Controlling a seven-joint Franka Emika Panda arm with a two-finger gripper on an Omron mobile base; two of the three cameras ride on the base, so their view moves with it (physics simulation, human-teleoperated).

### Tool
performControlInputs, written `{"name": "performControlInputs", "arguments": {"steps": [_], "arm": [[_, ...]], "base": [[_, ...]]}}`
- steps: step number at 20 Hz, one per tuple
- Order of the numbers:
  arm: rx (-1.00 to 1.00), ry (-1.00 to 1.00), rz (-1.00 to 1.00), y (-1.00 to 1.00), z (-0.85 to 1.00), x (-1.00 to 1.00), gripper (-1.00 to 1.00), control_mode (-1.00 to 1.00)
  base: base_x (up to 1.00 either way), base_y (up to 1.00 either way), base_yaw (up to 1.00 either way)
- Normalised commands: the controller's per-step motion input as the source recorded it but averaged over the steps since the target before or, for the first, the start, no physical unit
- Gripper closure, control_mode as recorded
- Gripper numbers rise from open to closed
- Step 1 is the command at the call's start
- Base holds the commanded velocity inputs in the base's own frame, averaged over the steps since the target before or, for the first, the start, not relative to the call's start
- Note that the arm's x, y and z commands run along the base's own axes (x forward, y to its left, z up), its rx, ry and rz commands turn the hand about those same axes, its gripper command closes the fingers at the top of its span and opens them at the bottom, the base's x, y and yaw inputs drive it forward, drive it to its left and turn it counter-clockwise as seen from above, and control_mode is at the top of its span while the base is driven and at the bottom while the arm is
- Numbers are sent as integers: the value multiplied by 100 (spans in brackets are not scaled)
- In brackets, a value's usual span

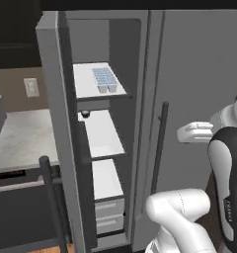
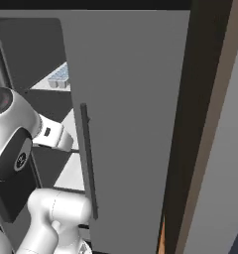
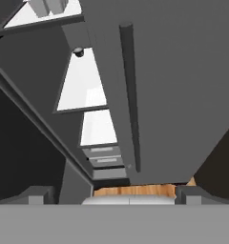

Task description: Open the freezer door, pick up the ice cube tray from the freezer, and place it on the dining counter.

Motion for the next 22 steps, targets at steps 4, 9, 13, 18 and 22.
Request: {"name": "performControlInputs", "arguments": {"steps": [4,9,13,18,22], "arm": [[0,0,0,0,0,0,-100,100],[0,0,0,0,0,0,-100,100],[0,0,0,0,0,0,-100,100],[0,0,0,0,0,0,-100,100],[0,0,0,0,0,0,-100,100]], "base": [[25,63,0],[40,48,0],[61,8,0],[57,0,0],[66,0,0]]}}
